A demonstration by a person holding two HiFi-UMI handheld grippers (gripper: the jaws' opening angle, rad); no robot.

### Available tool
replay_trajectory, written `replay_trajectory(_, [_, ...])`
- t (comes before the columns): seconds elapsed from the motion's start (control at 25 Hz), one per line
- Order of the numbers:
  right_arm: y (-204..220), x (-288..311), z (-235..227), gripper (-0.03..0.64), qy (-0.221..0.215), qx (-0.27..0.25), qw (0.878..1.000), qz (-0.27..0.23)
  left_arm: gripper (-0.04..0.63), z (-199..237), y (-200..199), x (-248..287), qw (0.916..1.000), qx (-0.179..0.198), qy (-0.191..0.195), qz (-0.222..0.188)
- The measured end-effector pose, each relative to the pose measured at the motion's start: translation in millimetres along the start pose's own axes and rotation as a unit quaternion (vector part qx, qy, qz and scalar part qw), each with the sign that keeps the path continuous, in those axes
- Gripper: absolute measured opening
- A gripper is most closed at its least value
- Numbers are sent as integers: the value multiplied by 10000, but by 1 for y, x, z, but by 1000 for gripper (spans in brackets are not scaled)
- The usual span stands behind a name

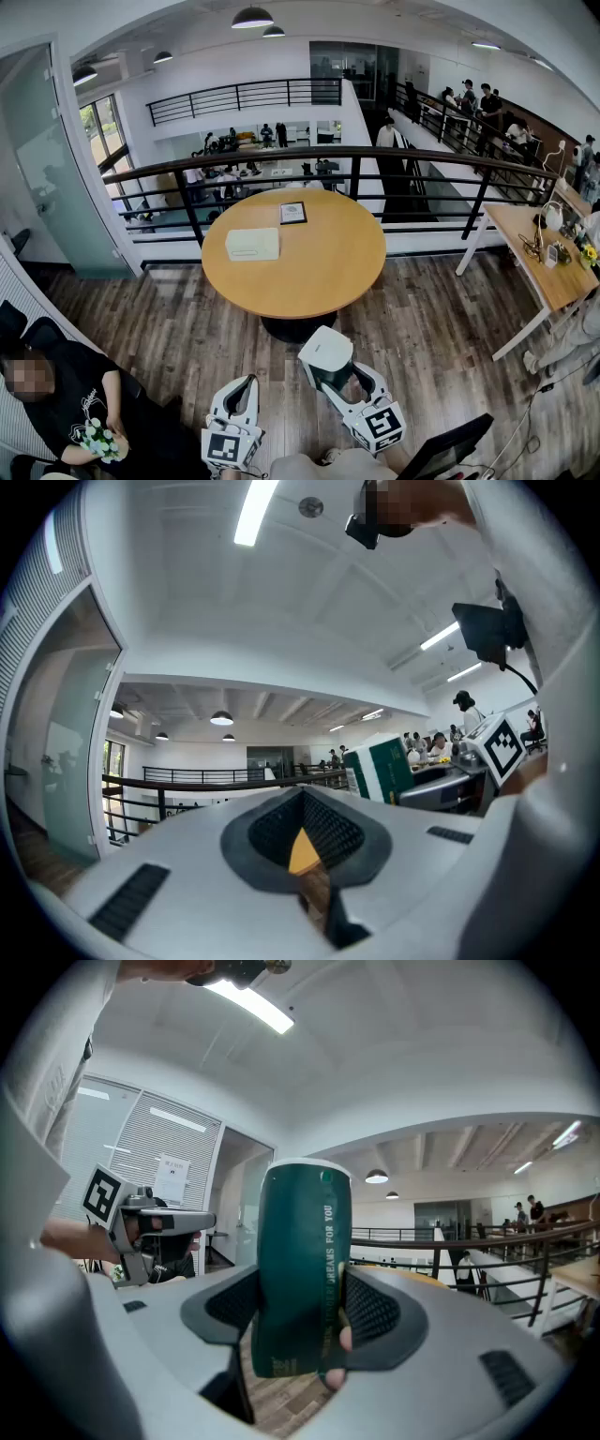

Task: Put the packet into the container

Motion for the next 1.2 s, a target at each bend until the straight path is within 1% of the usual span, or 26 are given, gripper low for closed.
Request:
replay_trajectory(0.28, [5, 3, 6, 281, 3, 29, 10000, 25, 5, -2, 1, -1, 10000, 42, 67, -36])
replay_trajectory(0.6, [2, 2, 7, 282, -44, 110, 9999, 31, 5, -6, 1, 0, 9999, 27, 127, 25])
replay_trajectory(0.96, [1, 0, -6, 282, -115, 185, 9998, -25, 5, -14, -6, 10, 9999, 106, 97, -6])
replay_trajectory(1.2, [2, -1, -24, 282, -208, 192, 9996, -56, 5, -24, -9, 22, 9999, 147, -28, 49])
Point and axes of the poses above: the fingertips, and each gripper's own axes: x forward along the fingers, z to its left, y out of its underside, the point moved 3 cm from there along -x, backward along the fingers, and after that the axes turned 4 degrees about y, right-handed, at the moved point
